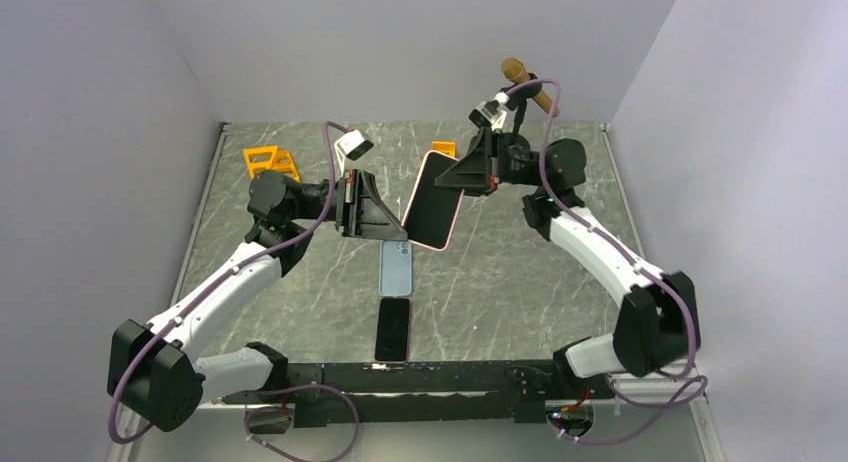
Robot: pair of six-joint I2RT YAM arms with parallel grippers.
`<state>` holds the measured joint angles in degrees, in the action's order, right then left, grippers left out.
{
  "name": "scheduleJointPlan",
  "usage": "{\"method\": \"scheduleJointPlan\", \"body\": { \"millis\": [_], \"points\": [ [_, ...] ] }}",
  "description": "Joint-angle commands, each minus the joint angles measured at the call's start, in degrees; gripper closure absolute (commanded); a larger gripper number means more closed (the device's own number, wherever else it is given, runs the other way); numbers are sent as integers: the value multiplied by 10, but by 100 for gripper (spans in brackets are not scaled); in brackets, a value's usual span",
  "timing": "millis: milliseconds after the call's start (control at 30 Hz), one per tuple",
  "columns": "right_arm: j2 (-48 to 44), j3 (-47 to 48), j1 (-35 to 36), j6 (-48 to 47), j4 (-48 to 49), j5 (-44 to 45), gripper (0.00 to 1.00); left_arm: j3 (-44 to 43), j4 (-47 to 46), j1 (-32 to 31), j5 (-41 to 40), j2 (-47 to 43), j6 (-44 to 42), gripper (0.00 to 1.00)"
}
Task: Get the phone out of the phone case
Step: Remove the phone case from the phone.
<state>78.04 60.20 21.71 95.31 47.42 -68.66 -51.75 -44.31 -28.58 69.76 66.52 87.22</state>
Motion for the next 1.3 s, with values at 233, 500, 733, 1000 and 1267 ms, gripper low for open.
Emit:
{"method": "scheduleJointPlan", "body": {
  "millis": [233,500,733,1000,1267],
  "points": [
    [65,-24,124,251,269,155,100,-26,16,-25,-173,-18,-178,100],
    [3,-49,135,195,159,188,100,-97,409,-25,-273,-72,-418,100],
    [-31,-2,162,54,-20,204,100,-115,608,-24,-345,-66,-436,100],
    [-76,-40,126,25,-123,279,100,-43,507,-26,-329,-150,-380,38],
    [-68,-45,112,5,-147,351,100,81,251,-46,-369,-227,-208,1]
  ]
}}
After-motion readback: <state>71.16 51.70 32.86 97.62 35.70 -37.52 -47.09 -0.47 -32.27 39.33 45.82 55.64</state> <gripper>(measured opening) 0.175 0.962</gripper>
